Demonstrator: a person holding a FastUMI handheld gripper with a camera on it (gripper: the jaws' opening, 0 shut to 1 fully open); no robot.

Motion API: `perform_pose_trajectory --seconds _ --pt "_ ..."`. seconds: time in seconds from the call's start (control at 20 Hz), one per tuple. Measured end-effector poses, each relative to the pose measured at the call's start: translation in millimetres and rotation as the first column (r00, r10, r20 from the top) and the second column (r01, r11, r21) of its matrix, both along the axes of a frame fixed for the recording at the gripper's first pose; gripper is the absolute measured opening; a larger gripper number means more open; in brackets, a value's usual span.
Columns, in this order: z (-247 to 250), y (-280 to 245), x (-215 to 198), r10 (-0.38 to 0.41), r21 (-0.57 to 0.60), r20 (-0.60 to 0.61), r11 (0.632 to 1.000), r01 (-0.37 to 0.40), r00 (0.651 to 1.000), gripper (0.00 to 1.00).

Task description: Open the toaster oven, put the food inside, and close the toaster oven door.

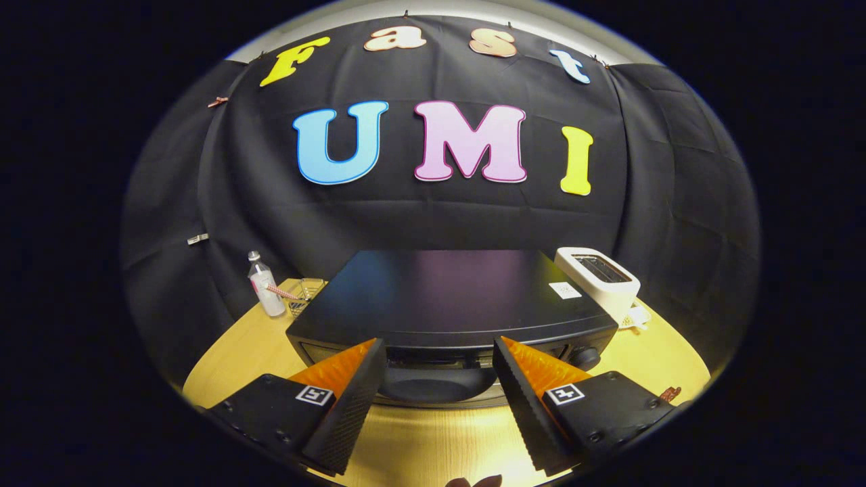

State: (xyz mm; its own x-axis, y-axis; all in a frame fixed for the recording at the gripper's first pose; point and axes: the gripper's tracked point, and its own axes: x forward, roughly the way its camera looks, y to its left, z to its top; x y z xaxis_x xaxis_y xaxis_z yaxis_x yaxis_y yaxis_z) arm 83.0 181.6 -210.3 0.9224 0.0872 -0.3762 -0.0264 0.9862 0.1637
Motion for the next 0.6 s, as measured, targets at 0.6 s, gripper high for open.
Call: perform_pose_trajectory --seconds 0.6 --pt "-16 -3 -12 -0.011 0.000 -0.051 1.000 0.011 0.999 0.98"
